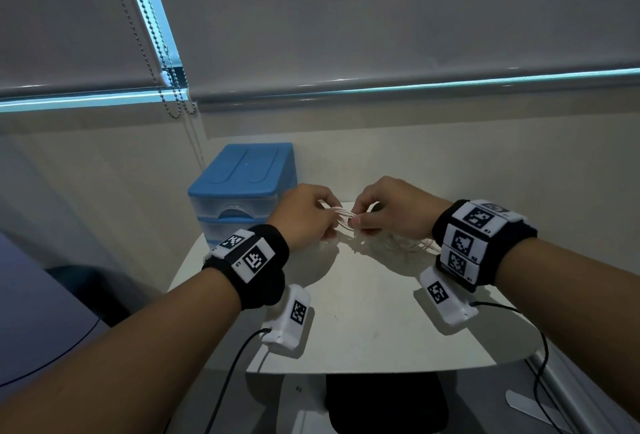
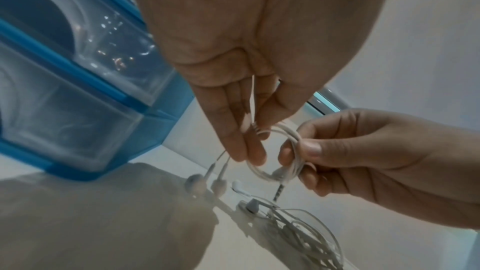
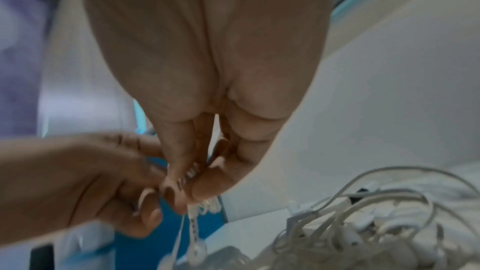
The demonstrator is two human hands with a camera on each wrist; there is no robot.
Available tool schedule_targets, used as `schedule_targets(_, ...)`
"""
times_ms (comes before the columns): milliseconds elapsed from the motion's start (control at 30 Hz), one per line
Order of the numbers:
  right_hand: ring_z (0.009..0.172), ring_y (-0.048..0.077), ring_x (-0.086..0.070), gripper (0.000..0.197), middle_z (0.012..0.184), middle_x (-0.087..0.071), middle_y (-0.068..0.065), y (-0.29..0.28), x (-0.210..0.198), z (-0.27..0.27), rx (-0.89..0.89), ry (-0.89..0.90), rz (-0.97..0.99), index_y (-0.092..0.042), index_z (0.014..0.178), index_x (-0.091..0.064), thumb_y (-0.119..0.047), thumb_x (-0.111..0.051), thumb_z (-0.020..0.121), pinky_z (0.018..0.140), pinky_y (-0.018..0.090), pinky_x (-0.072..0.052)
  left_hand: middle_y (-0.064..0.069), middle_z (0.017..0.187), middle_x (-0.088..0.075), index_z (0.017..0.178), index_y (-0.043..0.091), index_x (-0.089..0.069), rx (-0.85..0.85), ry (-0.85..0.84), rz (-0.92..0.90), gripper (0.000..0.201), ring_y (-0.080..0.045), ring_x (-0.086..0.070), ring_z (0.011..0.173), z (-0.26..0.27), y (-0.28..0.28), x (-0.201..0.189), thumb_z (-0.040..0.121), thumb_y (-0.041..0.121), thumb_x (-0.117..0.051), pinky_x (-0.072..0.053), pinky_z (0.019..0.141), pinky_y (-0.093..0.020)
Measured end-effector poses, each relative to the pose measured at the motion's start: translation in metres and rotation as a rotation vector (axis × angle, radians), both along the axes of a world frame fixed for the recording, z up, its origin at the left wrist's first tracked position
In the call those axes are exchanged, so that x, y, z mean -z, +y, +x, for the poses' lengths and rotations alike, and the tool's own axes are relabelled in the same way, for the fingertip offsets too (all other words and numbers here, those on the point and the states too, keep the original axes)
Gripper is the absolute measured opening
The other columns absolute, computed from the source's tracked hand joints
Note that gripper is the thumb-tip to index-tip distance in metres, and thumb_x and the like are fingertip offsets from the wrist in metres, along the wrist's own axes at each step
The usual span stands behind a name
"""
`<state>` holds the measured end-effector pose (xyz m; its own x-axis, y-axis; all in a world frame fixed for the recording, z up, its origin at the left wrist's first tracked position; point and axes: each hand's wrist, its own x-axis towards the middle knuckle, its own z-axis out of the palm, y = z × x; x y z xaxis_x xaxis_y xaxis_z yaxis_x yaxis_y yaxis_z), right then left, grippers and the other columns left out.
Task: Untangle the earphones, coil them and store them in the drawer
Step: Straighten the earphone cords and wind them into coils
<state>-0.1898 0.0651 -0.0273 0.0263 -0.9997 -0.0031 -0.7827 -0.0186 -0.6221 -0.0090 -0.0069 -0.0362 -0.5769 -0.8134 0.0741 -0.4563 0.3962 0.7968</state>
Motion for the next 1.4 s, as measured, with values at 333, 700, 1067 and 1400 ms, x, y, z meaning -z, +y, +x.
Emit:
schedule_targets(333, 0.081, 0.009, -0.066, 0.01, 0.094, -0.072, -0.003, 0.005, 0.023, 0.023, -0.114, 0.248, 0.061, -0.023, 0.081, -0.078, -0.023, -0.072, 0.089, 0.07, 0.021, -0.047, -0.013, 0.077, -0.074, 0.082, 0.007, -0.07, 0.108, -0.362, 0.021, 0.03, -0.013, -0.057, 0.046, 0.013, 0.008, 0.017, 0.099, 0.013, -0.046, -0.048, 0.049, -0.022)
schedule_targets(700, 0.09, 0.011, -0.058, 0.017, 0.11, -0.062, -0.003, 0.009, 0.031, 0.037, -0.225, 0.368, 0.058, -0.017, 0.106, -0.079, -0.021, -0.074, 0.09, 0.085, 0.027, -0.049, 0.002, 0.093, -0.061, 0.104, 0.024, -0.053, 0.152, -0.573, -0.186, 0.017, -0.02, -0.057, 0.085, 0.024, 0.01, 0.03, 0.094, 0.027, -0.065, -0.041, 0.066, -0.027)
schedule_targets(1067, 0.058, 0.003, -0.066, 0.012, 0.082, -0.073, -0.004, 0.015, 0.029, 0.023, 0.006, 0.097, 0.018, -0.015, 0.082, -0.071, -0.006, -0.065, 0.088, 0.062, 0.013, -0.046, 0.001, 0.095, -0.065, 0.108, 0.025, -0.05, 0.131, -0.586, -0.29, 0.023, -0.022, -0.061, 0.084, 0.029, 0.014, 0.035, 0.092, 0.032, -0.066, -0.053, 0.071, -0.037)
schedule_targets(1400, 0.075, 0.01, -0.062, 0.016, 0.071, -0.067, -0.005, 0.007, 0.037, 0.042, 0.043, 0.152, 0.07, -0.02, 0.081, -0.066, -0.008, -0.077, 0.08, 0.072, 0.02, -0.043, -0.001, 0.109, -0.066, 0.114, 0.023, -0.06, 0.115, -0.603, -0.326, 0.023, -0.022, -0.063, 0.094, 0.022, 0.012, 0.036, 0.093, 0.029, -0.067, -0.057, 0.086, -0.041)
